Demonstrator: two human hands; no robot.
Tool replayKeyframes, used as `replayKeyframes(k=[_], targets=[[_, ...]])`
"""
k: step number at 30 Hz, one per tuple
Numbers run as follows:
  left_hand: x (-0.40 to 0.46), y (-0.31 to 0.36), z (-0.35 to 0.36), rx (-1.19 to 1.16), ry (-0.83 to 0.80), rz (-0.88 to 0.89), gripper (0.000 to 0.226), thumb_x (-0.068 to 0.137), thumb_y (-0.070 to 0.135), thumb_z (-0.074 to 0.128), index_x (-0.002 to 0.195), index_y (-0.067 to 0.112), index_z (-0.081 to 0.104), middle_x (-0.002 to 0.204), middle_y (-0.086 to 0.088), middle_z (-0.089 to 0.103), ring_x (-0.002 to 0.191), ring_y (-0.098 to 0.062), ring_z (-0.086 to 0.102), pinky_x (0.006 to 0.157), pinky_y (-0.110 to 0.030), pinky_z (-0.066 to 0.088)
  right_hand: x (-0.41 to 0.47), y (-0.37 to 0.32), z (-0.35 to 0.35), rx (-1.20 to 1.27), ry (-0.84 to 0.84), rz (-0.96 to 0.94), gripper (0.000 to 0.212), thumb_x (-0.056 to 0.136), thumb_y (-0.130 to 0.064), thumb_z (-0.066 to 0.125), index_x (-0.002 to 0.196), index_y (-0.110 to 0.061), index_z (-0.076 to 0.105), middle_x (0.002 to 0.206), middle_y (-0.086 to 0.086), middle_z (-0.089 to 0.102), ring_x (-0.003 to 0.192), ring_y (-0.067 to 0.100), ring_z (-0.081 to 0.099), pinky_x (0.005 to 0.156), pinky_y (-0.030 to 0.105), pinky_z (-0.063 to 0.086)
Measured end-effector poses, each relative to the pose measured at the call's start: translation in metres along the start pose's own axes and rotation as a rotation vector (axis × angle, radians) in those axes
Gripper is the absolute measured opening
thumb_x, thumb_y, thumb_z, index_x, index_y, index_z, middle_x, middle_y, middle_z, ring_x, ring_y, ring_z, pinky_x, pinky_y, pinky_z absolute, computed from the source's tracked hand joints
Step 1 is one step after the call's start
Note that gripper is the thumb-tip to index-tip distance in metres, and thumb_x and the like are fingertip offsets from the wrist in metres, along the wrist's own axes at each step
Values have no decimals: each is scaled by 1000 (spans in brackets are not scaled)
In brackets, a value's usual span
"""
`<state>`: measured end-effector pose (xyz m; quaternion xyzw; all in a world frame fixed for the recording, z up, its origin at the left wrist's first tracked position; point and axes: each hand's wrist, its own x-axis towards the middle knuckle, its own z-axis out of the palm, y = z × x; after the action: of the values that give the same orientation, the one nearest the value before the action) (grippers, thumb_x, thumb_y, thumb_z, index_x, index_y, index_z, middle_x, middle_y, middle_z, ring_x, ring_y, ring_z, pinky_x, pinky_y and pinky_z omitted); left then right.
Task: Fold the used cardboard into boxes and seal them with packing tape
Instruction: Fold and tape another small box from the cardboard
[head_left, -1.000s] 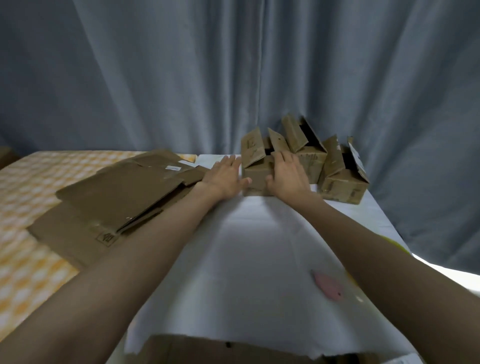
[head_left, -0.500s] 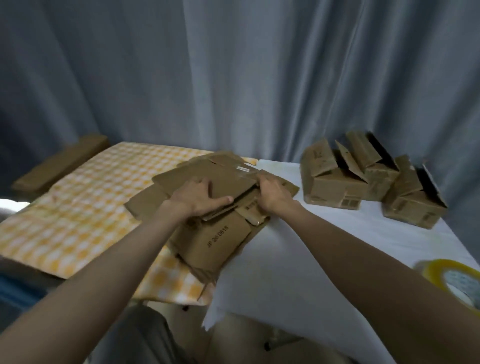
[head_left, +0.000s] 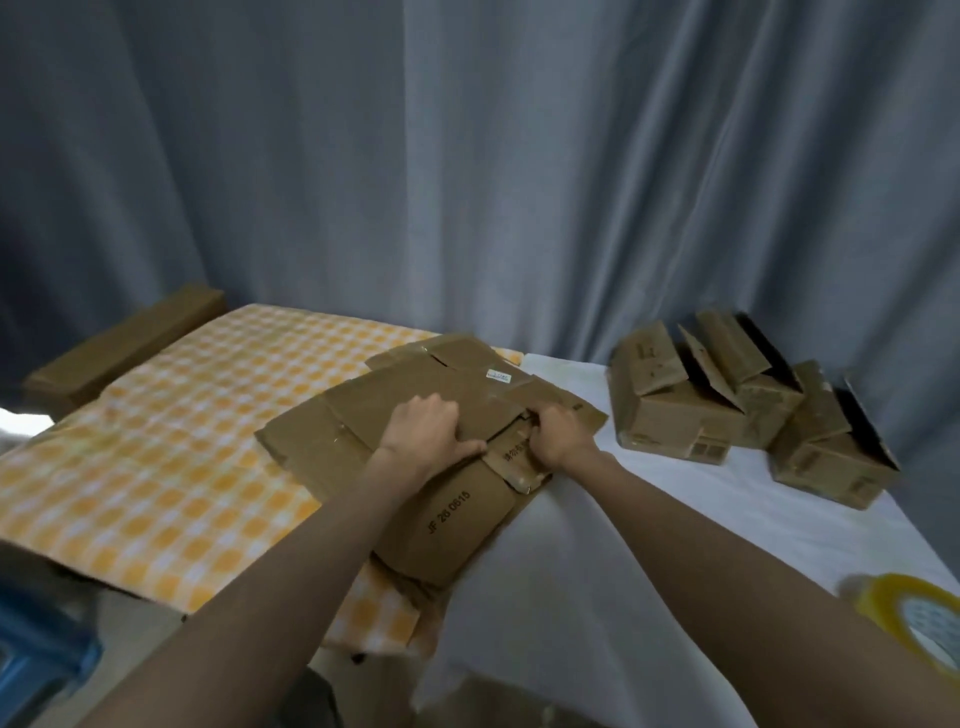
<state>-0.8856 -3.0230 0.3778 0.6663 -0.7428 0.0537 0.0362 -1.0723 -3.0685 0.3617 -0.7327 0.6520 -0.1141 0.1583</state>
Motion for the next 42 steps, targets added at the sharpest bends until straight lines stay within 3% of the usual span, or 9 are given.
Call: replayKeyframes(k=[7,11,14,19,26,29,31,35,42], targets=[[0,13,1,-62,-78,5,33,100,37,46,82,14,62,81,-2,62,69,-15,58,62,-28,47,-12,4,-3,64,-75,-34,47,93,-8,47,138,-17,55,134,13,60,122,32,55,105,39,46],[-2,22,-2,70,-21,11,17,101,13,48,105,13,65,101,-6,67,90,-23,64,75,-33,51,-20,7,-1,119,-108,-18,48,93,-6,45,139,-17,53,135,14,58,124,33,53,106,39,44],[-5,20,-19,48,55,1,22,101,12,44,102,13,65,96,-7,66,87,-26,64,71,-35,48,-23,3,-13,205,-54,16,39,97,-15,46,135,-10,51,132,17,59,122,35,54,102,40,45],[-21,17,-69,-39,288,17,24,102,24,44,93,13,64,78,-5,59,67,-26,54,59,-35,37,-30,-12,-42,723,106,214,83,99,-40,55,157,-4,7,148,17,46,135,36,45,112,41,38],[-46,13,-145,-280,527,31,18,98,24,52,95,12,66,77,-9,62,75,-39,63,61,-40,48,-58,-36,-108,941,371,42,32,96,-4,54,120,-23,42,115,10,62,112,31,60,96,48,53],[-48,16,-170,-409,495,-6,22,97,22,54,81,11,64,77,-15,66,77,-39,63,67,-41,53,-74,-34,-144,898,446,-32,25,98,-6,50,112,-26,45,110,9,63,93,26,65,71,33,60],[-46,26,-179,-487,454,-50,24,96,23,56,76,12,63,78,-15,65,78,-37,63,64,-35,47,-88,-22,-168,827,485,-31,23,99,-10,50,118,-22,48,102,8,63,74,16,61,45,18,48],[-41,68,-182,-683,349,-77,19,95,25,60,85,10,66,88,-12,69,72,-23,64,57,-27,47,-124,20,-207,681,411,47,44,97,-14,50,141,-17,46,108,12,62,83,25,63,54,27,47],[-37,146,-149,-866,-6,-128,18,91,19,62,77,7,63,93,-22,68,94,-36,66,67,-32,45,-184,105,-220,625,245,265,20,94,-5,49,102,-11,65,68,5,62,54,15,60,37,16,40]])
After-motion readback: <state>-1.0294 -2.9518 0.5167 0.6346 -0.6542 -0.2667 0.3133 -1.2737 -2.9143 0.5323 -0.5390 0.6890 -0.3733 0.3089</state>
